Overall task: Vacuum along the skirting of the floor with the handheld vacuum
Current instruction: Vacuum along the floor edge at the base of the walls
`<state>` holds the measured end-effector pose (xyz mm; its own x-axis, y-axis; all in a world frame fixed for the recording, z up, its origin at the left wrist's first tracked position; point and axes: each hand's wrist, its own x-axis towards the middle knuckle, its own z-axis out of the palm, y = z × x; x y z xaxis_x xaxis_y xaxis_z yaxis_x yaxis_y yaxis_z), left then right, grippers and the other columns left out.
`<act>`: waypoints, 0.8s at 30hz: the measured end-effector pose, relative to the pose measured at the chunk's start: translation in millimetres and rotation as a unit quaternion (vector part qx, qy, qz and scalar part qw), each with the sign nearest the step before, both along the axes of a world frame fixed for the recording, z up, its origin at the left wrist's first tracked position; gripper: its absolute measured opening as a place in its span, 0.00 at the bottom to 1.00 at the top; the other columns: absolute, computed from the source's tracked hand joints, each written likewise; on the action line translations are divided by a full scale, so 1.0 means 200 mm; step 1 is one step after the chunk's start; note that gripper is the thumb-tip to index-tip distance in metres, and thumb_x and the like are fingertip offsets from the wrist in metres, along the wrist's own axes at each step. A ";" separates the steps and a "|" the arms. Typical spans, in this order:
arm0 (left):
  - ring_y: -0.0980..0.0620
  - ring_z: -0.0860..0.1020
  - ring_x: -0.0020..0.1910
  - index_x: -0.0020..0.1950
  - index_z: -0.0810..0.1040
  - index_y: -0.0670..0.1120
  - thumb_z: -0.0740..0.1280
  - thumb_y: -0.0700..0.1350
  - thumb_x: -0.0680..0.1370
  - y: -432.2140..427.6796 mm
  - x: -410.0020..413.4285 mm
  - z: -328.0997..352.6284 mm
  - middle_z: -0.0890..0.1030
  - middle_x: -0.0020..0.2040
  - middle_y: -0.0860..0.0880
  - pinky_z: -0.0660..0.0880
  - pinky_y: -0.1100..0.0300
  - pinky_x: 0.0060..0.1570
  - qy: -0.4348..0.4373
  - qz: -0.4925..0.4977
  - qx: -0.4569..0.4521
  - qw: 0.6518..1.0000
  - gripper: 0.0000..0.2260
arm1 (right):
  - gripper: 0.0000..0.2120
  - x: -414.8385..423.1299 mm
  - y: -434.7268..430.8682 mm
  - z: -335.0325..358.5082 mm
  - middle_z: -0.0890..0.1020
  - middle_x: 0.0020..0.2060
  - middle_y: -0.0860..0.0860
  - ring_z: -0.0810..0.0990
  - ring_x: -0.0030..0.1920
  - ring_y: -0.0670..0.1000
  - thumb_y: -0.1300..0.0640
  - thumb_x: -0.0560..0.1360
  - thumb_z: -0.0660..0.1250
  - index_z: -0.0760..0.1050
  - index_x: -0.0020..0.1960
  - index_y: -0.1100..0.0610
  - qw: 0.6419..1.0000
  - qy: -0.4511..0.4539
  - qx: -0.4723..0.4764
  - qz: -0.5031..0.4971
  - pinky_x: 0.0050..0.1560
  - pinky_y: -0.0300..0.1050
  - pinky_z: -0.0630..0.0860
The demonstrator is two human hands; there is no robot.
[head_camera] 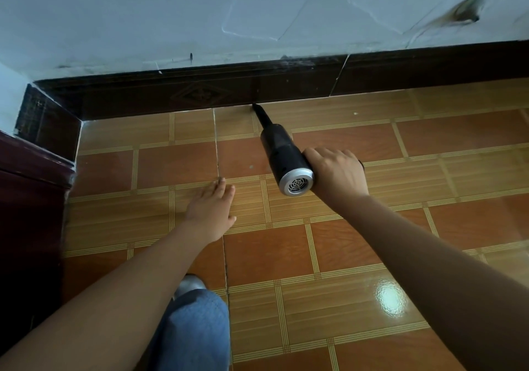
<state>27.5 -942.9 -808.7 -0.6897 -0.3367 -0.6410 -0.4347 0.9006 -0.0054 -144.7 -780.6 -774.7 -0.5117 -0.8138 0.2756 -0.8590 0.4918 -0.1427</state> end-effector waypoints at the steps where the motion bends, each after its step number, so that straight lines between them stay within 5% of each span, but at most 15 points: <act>1: 0.47 0.44 0.78 0.79 0.42 0.47 0.55 0.54 0.82 0.00 0.00 0.00 0.40 0.78 0.45 0.47 0.50 0.76 0.001 0.000 0.000 1.000 0.31 | 0.11 0.00 -0.01 0.00 0.76 0.26 0.53 0.74 0.25 0.56 0.64 0.60 0.75 0.72 0.35 0.59 1.000 -0.001 -0.001 0.005 0.33 0.42 0.60; 24: 0.44 0.45 0.78 0.78 0.45 0.42 0.55 0.55 0.82 0.05 -0.05 0.00 0.44 0.78 0.41 0.49 0.52 0.75 -0.010 0.006 -0.026 1.000 0.32 | 0.11 -0.09 0.17 0.01 0.76 0.26 0.53 0.73 0.25 0.56 0.66 0.61 0.73 0.71 0.36 0.59 0.998 -0.002 0.005 -0.056 0.33 0.43 0.62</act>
